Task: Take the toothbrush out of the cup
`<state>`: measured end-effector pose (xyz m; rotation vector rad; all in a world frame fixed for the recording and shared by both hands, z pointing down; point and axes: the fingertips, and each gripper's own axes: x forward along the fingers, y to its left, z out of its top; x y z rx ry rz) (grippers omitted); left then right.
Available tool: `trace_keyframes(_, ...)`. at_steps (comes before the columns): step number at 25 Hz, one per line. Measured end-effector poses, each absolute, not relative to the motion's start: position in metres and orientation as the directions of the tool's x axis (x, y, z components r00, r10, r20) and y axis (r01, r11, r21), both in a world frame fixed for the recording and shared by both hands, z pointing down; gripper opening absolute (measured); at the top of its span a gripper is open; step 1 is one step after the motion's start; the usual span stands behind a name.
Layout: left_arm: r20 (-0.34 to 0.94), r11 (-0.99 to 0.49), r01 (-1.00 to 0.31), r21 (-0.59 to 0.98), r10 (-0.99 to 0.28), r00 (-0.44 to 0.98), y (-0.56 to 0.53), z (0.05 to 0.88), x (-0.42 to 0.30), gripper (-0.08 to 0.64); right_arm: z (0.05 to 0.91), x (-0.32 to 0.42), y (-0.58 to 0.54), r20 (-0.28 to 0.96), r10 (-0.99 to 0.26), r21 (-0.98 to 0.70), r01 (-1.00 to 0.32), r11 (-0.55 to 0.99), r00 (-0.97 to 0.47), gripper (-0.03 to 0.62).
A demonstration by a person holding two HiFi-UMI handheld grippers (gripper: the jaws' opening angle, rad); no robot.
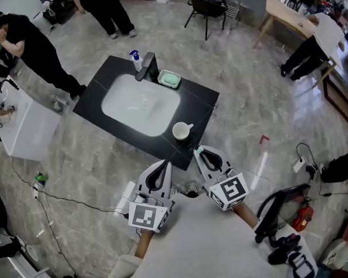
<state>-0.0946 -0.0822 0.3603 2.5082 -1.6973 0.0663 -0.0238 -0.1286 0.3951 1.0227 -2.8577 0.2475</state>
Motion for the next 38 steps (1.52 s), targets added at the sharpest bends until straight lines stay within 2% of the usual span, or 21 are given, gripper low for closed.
trace_keyframes(38,0.114,-0.371,-0.926,0.064,-0.919,0.376,-0.076,0.370,-0.094,0.003,0.397,-0.024,-0.103,0.143,-0.613,-0.099,-0.628,0.772,-0.777,0.025)
